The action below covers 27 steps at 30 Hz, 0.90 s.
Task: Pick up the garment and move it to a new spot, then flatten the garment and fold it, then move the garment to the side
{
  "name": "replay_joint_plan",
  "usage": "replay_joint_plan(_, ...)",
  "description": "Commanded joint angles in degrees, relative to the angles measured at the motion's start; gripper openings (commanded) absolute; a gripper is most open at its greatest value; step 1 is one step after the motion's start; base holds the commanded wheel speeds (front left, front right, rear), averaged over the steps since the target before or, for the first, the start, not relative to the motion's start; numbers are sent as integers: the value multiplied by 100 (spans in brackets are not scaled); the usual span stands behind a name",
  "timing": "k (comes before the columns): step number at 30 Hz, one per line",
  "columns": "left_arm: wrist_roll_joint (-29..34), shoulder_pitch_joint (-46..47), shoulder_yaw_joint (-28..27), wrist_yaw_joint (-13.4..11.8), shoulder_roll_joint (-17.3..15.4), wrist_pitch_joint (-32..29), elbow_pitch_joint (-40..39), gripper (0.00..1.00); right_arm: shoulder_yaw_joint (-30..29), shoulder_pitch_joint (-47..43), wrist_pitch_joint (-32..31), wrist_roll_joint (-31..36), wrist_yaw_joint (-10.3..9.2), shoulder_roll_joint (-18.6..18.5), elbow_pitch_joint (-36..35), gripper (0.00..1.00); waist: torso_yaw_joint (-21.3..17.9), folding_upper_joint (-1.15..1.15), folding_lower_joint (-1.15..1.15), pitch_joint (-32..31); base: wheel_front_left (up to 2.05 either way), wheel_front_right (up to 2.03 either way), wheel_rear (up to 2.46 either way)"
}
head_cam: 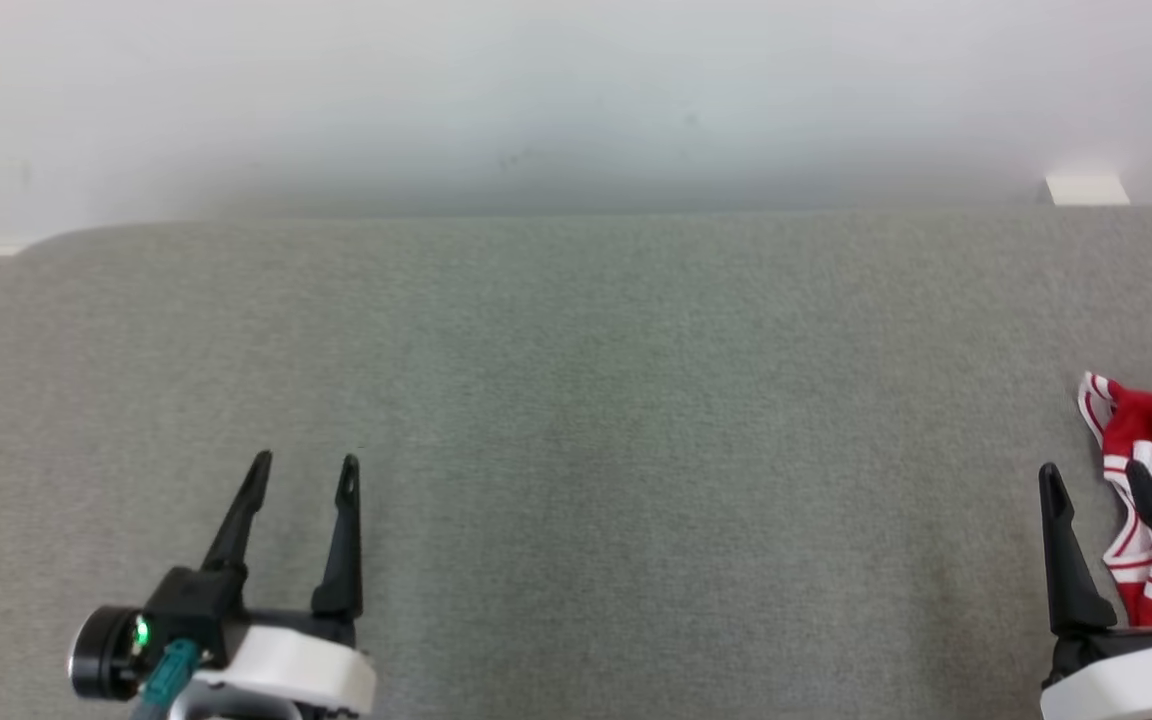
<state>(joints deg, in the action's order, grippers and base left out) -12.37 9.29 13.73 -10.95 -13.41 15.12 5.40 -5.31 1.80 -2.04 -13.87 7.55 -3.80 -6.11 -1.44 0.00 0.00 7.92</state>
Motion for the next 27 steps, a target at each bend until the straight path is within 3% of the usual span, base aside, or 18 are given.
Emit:
replay_joint_plan(1, -75, -165, -28, -15, -39, -1, 18, 100, 1, -163, -24, 40, -16, -1, -81, 100, 179, 0, 0, -215, 0, 0, 0)
replay_joint_plan(11, -100, -782, 42, -10, -53, -1, 118, 100, -77, -887, -241, 72, -16, 69, -322, 100, 190, 0, 0, -796, 0, 0, 0)
replay_joint_plan(27, -147, -837, 116, -14, -88, -5, 202, 100, -28, -1066, -294, -14, -16, 91, -422, 100, 185, 0, 0, -843, 0, 0, 0)
